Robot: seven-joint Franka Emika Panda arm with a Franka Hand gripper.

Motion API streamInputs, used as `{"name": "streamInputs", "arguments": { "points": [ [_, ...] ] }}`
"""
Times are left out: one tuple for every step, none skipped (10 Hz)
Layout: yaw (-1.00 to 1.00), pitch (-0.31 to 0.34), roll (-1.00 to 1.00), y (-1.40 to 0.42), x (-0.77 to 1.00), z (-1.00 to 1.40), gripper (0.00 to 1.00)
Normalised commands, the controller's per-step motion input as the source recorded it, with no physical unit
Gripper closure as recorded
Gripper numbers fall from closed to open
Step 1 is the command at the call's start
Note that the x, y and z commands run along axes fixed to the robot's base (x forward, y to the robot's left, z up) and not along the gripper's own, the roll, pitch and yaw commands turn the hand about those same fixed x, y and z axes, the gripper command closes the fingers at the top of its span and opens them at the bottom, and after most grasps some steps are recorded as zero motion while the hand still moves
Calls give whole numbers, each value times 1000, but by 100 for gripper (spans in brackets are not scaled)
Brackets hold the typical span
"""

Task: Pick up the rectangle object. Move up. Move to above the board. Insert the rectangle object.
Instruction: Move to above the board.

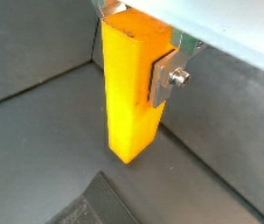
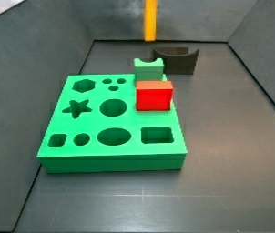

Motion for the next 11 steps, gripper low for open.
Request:
{"name": "streamInputs", "arguments": {
  "points": [
    [189,22,178,44,69,1000,100],
    [189,31,178,44,69,1000,100],
    [147,69,174,33,56,1000,100],
    [109,84,158,28,53,1000,100],
    [77,99,122,25,50,1000,100],
    [52,99,89,23,48,1000,100],
    [44,101,77,21,46,1000,100],
    [42,98,70,19,43,1000,100],
    [43,99,66,17,40,1000,100],
    [43,100,70,14,35,1000,100],
    [42,100,70,9,28,1000,100]
  ]
}}
